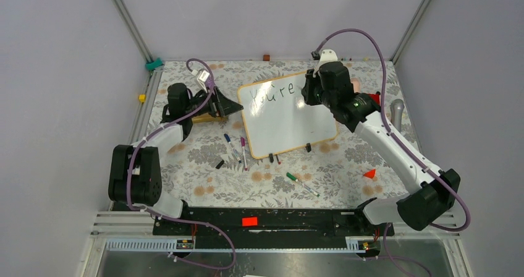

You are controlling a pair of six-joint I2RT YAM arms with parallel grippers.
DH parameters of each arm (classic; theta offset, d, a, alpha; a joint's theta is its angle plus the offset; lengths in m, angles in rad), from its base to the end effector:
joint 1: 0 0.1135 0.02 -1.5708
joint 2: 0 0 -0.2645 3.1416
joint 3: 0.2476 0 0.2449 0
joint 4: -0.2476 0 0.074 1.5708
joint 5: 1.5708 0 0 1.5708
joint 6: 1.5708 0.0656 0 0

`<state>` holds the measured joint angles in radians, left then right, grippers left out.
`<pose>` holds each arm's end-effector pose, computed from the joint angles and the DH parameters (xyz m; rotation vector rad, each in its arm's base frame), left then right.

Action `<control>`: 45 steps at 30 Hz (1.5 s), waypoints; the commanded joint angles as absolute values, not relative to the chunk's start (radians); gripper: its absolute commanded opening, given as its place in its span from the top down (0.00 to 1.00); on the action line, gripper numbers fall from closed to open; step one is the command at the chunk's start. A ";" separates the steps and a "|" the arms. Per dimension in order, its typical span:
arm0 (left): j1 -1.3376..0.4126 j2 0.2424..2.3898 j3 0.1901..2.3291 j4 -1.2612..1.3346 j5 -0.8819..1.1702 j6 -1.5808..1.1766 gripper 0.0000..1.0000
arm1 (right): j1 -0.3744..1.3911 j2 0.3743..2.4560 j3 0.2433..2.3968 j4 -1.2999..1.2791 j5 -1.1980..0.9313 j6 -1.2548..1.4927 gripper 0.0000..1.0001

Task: Write a sentence on the whiteboard
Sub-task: Hold the whiteboard on the whiteboard stand.

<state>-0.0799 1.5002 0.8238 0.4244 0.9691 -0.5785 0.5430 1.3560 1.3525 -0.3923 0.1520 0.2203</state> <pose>0.3263 -0.0804 0.2478 0.2638 1.8980 -1.3284 0.2871 0.1617 0.3776 -0.2185 1.9662 0.3504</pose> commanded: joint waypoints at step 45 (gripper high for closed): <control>-0.121 1.768 0.892 0.962 1.112 -0.614 0.68 | 0.647 1.386 1.362 -0.350 0.134 0.127 1.00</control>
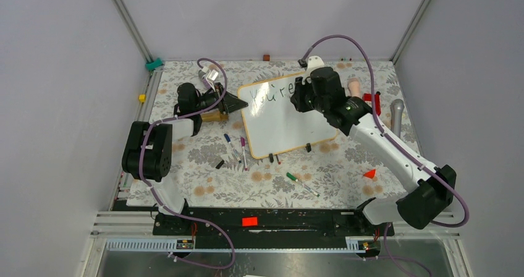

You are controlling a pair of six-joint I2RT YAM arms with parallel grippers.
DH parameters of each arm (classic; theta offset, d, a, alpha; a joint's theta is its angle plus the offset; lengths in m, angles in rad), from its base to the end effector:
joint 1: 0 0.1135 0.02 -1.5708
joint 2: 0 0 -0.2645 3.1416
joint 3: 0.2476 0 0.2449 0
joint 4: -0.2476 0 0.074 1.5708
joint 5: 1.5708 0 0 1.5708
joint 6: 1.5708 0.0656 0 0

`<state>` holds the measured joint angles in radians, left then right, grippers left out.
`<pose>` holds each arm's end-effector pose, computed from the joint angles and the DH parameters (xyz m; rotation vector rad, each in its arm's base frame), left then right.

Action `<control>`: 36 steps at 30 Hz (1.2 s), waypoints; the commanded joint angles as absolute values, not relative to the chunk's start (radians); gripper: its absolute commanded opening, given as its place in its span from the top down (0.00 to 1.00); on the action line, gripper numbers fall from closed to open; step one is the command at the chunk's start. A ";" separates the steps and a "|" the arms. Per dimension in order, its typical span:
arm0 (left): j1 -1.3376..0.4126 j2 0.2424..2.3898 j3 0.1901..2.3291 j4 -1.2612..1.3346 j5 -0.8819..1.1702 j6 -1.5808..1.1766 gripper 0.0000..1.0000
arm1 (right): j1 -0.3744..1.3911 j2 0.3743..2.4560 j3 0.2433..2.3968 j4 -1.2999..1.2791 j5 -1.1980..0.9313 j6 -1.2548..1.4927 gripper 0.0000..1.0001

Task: Write a sentence on the whiteboard
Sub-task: Hold the whiteboard on the whiteboard stand, then write a sentence on the whiteboard.

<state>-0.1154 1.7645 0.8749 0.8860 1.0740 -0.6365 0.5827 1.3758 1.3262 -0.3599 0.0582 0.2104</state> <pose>0.3632 -0.1002 0.2260 0.4790 1.6987 -1.3959 0.2833 0.1822 0.3656 -0.3339 1.9803 0.4549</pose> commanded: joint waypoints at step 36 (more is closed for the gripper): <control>-0.120 1.762 0.877 0.941 1.130 -0.629 0.99 | 0.849 1.523 1.355 -0.302 0.301 0.145 1.00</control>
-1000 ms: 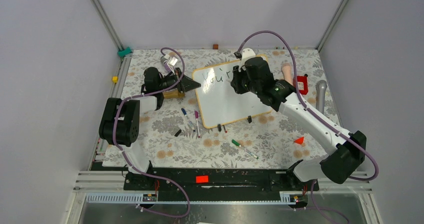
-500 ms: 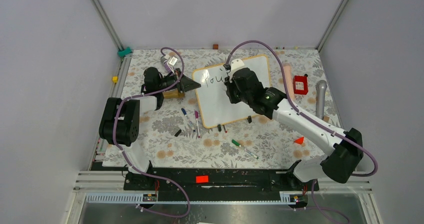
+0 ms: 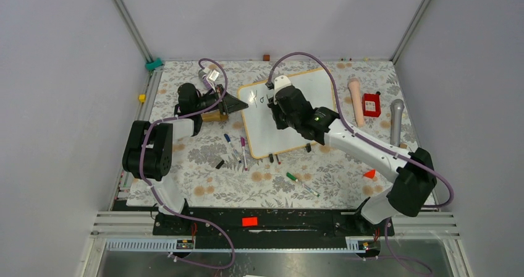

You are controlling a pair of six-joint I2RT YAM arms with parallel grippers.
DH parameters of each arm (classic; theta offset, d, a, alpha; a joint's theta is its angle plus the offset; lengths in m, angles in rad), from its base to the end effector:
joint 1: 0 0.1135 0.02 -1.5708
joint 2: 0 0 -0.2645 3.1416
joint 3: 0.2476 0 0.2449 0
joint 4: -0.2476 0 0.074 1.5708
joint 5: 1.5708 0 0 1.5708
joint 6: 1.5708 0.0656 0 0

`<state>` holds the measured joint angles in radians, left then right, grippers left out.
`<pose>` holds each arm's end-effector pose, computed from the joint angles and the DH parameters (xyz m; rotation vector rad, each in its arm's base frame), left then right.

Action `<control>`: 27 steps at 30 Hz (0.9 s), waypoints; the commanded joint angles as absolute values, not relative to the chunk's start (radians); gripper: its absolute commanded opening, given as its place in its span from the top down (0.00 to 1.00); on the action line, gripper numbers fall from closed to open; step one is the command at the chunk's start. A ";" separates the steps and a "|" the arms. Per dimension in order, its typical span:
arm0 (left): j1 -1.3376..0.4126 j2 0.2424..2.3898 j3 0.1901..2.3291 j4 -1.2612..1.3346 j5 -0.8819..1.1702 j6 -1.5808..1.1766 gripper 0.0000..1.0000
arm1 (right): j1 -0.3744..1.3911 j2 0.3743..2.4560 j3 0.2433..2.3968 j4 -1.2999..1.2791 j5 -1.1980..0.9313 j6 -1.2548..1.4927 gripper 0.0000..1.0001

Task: Write a sentence on the whiteboard

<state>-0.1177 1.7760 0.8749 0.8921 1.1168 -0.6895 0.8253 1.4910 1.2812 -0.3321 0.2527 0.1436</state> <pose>0.3616 -0.1021 0.2226 0.4752 1.7271 -1.4678 0.2572 0.2545 0.3155 -0.5610 2.0336 0.3173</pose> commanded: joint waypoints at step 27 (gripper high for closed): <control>-0.120 1.754 0.884 0.931 1.141 -0.624 0.98 | 0.877 1.614 1.417 -0.314 0.387 0.148 1.00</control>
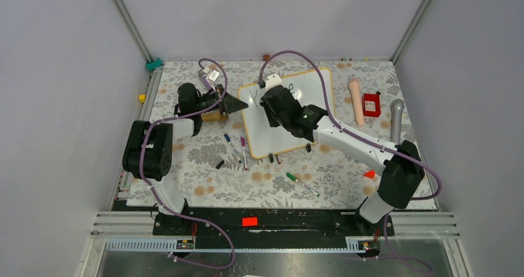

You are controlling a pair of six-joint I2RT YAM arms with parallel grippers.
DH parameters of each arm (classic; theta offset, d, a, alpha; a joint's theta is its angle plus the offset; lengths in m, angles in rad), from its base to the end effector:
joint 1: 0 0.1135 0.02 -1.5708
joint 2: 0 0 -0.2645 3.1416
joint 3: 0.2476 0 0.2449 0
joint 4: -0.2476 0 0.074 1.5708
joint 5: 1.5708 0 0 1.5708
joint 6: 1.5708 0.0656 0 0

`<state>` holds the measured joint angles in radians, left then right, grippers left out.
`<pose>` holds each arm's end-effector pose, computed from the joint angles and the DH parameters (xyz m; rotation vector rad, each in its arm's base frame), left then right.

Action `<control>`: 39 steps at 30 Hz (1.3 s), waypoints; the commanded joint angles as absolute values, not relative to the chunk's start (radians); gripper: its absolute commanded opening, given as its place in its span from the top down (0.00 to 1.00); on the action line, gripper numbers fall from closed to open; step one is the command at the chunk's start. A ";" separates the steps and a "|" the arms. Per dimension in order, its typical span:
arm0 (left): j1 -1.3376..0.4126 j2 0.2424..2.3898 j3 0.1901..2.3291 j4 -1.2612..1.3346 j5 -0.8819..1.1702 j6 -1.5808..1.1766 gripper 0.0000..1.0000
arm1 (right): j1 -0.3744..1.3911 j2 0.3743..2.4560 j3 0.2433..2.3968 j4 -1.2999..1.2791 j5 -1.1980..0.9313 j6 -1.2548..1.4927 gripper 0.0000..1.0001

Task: Write a sentence on the whiteboard

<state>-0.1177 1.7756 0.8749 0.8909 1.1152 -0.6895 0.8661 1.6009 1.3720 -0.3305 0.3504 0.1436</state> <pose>0.3617 -0.1021 0.2227 0.4732 1.7278 -1.4670 0.2683 0.2808 0.3105 -0.5474 2.0288 0.2361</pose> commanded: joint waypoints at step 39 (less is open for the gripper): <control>-0.124 1.738 0.874 0.940 1.143 -0.625 0.98 | 0.877 1.671 1.492 -0.419 0.388 0.150 1.00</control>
<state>-0.1196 1.7733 0.8749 0.8875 1.1152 -0.6888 0.8680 1.6592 1.4261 -0.4213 0.3347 0.1444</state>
